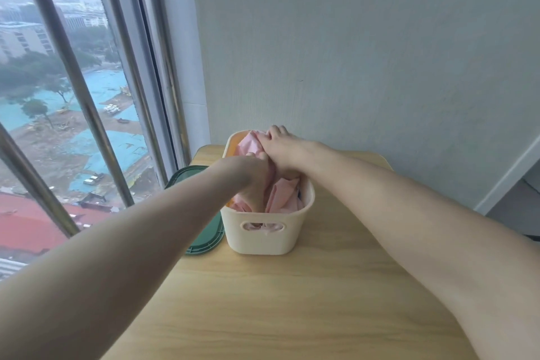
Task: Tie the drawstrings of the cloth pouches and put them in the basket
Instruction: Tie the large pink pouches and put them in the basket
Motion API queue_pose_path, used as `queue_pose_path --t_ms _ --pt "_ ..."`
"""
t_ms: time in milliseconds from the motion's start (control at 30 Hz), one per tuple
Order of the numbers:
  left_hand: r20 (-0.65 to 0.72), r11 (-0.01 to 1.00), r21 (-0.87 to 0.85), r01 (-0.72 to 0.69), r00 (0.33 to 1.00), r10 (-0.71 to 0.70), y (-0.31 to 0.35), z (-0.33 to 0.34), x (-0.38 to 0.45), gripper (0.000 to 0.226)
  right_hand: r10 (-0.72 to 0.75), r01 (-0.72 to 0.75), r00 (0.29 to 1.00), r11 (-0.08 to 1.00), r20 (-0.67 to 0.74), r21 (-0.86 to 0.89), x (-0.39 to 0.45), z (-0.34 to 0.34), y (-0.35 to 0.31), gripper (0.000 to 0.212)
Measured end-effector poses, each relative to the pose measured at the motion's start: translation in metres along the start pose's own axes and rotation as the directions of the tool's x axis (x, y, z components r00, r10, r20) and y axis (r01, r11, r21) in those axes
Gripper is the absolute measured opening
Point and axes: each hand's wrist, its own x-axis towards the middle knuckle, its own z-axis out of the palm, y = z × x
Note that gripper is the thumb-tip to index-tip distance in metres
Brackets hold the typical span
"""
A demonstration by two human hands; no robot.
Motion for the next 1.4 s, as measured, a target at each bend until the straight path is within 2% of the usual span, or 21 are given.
queue_pose_path --t_ms 67,133,167,267,367,400,533,567,667,733,800,867,967,1000,1067,1100,1200,1233,1267,1333,1400 --pt "-0.024 1.000 0.023 -0.010 1.000 0.010 0.000 0.002 0.002 0.141 0.007 -0.006 1.000 0.999 -0.019 0.045 0.006 0.001 -0.002 0.096" --pt "-0.030 1.000 -0.014 -0.012 0.999 0.012 0.002 0.003 -0.002 0.129 -0.003 -0.002 0.999 0.994 0.041 0.108 0.011 0.003 0.003 0.077" --pt "-0.038 0.999 -0.034 0.001 0.999 -0.002 0.002 0.004 -0.003 0.129 -0.017 0.009 0.998 0.992 0.067 0.124 0.013 0.005 0.005 0.075" --pt "-0.016 0.998 -0.039 0.051 0.999 -0.051 0.004 0.010 0.003 0.137 -0.061 0.045 0.983 0.995 0.175 0.091 0.021 0.002 0.002 0.082" --pt "-0.012 0.994 -0.063 0.084 0.996 -0.085 0.004 0.018 0.016 0.128 -0.003 -0.026 0.959 0.995 0.283 0.100 0.025 -0.006 -0.001 0.124" --pt "-0.020 0.994 -0.072 0.077 0.997 -0.078 0.004 0.020 0.017 0.123 0.029 -0.058 0.960 0.994 0.279 0.097 0.023 -0.008 -0.001 0.122" --pt "-0.080 0.996 -0.087 -0.013 0.997 0.006 -0.006 0.031 0.022 0.113 0.065 -0.070 0.955 0.998 0.290 0.007 0.009 -0.003 0.002 0.059" --pt "-0.086 0.996 -0.072 -0.045 0.996 0.038 -0.009 0.033 0.022 0.115 0.076 -0.074 0.955 0.997 0.286 -0.020 0.003 -0.001 0.003 0.057" --pt "-0.128 0.991 0.058 -0.121 0.984 0.127 -0.009 0.032 0.016 0.117 0.164 -0.161 0.923 0.986 0.349 -0.040 -0.012 0.006 0.006 0.077" --pt "-0.304 0.950 0.289 -0.114 0.931 0.204 0.001 0.023 0.008 0.091 0.248 -0.247 0.896 0.968 0.369 -0.052 -0.021 0.012 0.008 0.100" --pt "-0.409 0.943 0.331 -0.039 0.894 0.181 0.015 0.012 -0.001 0.076 0.318 -0.309 0.890 0.948 0.326 -0.080 -0.033 0.015 0.012 0.117" --pt "-0.367 0.985 0.170 -0.022 0.927 0.084 0.029 0.009 -0.008 0.067 0.241 -0.245 0.930 0.969 0.278 -0.022 -0.048 0.012 0.016 0.112" --pt "-0.184 0.997 -0.074 0.018 0.982 -0.031 0.039 0.000 -0.016 0.071 0.045 -0.043 0.966 0.999 0.254 -0.013 -0.065 -0.003 0.014 0.074" --pt "-0.139 0.995 -0.096 0.025 0.990 -0.038 0.042 -0.009 -0.022 0.068 -0.022 0.025 0.968 1.000 0.251 -0.008 -0.069 -0.008 0.015 0.061" --pt "-0.041 0.995 -0.103 0.016 0.999 -0.021 0.044 -0.024 -0.032 0.059 -0.050 0.044 0.966 0.999 0.253 0.032 -0.078 -0.013 0.014 0.045" --pt "0.001 0.995 -0.098 0.005 1.000 -0.005 0.044 -0.027 -0.035 0.064 -0.004 0.006 0.958 1.000 0.288 -0.007 -0.079 -0.013 0.017 0.051" --pt "0.020 0.996 -0.086 0.030 0.999 -0.029 0.040 -0.017 -0.034 0.099 0.196 -0.201 0.940 0.980 0.280 -0.013 -0.071 -0.001 0.023 0.121" --pt "0.007 0.994 -0.098 0.047 0.999 -0.047 0.041 -0.011 -0.030 0.105 0.202 -0.203 0.932 0.979 0.301 -0.028 -0.061 0.007 0.027 0.131" --pt "0.004 0.992 -0.116 0.056 0.998 -0.056 0.043 -0.006 -0.026 0.109 0.247 -0.265 0.913 0.964 0.323 0.009 -0.054 0.014 0.030 0.128" --pt "0.023 0.985 -0.162 0.054 0.998 -0.051 0.047 -0.001 -0.016 0.112 0.282 -0.330 0.893 0.940 0.351 0.084 -0.066 0.011 0.029 0.106" --pt "0.031 0.982 -0.180 0.057 0.998 -0.053 0.042 0.001 -0.004 0.114 0.299 -0.380 0.878 0.910 0.374 0.163 -0.073 0.008 0.038 0.100"
